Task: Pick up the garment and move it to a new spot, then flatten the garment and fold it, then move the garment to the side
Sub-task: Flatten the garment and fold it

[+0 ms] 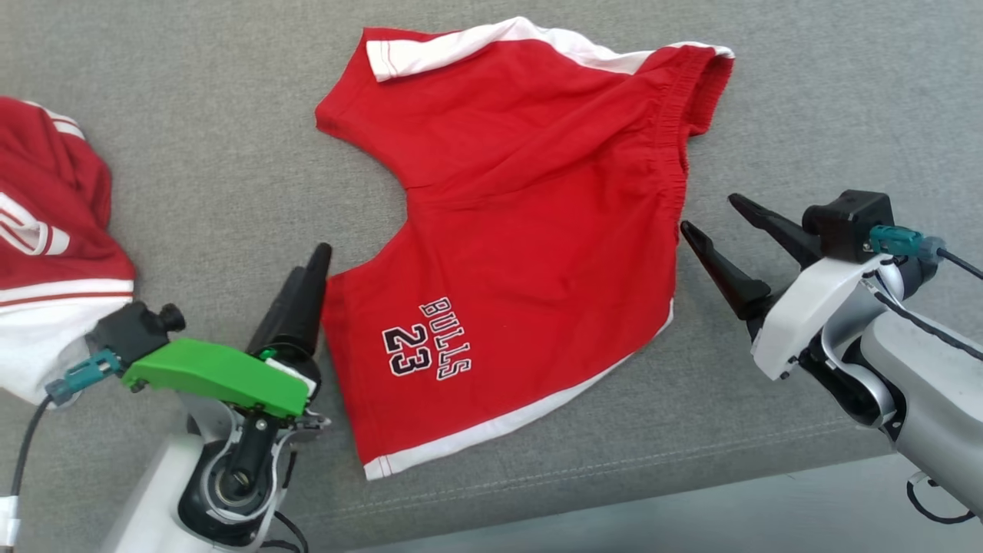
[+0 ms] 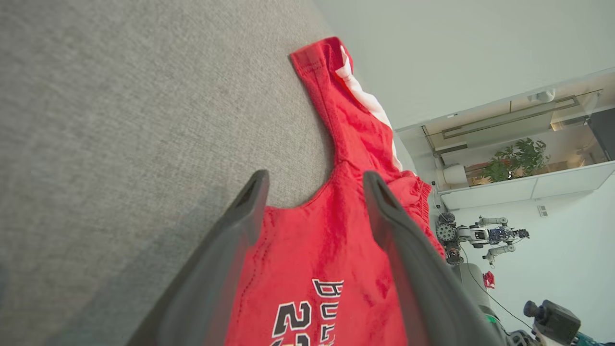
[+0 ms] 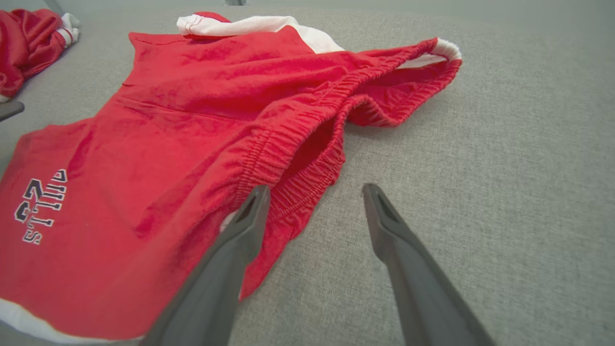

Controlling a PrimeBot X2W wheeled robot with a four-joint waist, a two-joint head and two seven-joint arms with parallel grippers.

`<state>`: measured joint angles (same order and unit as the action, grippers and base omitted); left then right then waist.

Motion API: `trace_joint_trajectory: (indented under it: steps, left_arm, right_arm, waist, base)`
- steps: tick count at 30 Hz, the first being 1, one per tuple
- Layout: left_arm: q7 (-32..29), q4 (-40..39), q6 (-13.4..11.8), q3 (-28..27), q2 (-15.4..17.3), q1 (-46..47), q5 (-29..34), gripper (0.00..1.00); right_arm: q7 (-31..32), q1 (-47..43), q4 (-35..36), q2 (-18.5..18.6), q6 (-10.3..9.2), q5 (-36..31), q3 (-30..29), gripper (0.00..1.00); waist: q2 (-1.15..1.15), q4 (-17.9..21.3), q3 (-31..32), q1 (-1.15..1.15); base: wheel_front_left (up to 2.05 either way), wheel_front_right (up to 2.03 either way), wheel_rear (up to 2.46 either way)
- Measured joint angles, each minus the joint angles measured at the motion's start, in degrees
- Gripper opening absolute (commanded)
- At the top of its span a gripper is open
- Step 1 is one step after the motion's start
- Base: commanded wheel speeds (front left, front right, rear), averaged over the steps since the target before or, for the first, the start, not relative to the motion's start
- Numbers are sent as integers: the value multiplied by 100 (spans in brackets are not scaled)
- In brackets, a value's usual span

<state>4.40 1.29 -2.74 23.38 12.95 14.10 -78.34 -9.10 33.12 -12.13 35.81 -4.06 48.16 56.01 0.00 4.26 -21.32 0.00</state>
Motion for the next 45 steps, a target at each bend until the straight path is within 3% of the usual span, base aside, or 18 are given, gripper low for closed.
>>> trace_joint_trajectory:
  steps: [8, 36, 37, 41, 45]
  left_arm:
    - [-29, 71, 79, 79, -101, -32, -16, 100]
    - [-5, 12, 130, 102, -133, -128, -14, 100]
    - [-2, 14, 130, 90, -134, -128, -14, 100]
    - [29, 23, 153, 75, -136, -128, -14, 100]
    - [54, 33, 169, 48, -134, -129, -14, 100]
  right_arm:
    - [119, 118, -60, -76, 82, -42, 93, 100]
    - [733, 509, -392, -293, 257, -222, 403, 100]
    - [757, 509, -408, -299, 274, -212, 403, 99]
    - [816, 503, -442, -294, 297, -65, 390, 76]
    - [931, 452, -445, -265, 297, 90, 379, 90]
  waist:
    - [0, -261, -60, 0]
    - [0, -598, -242, 0]
    - [0, -612, -246, 0]
    - [0, -635, -240, 0]
    - [0, -625, -235, 0]
  base:
    - [0, 0, 0]
    - [0, 0, 0]
    - [0, 0, 0]
    - [0, 0, 0]
    - [0, 0, 0]
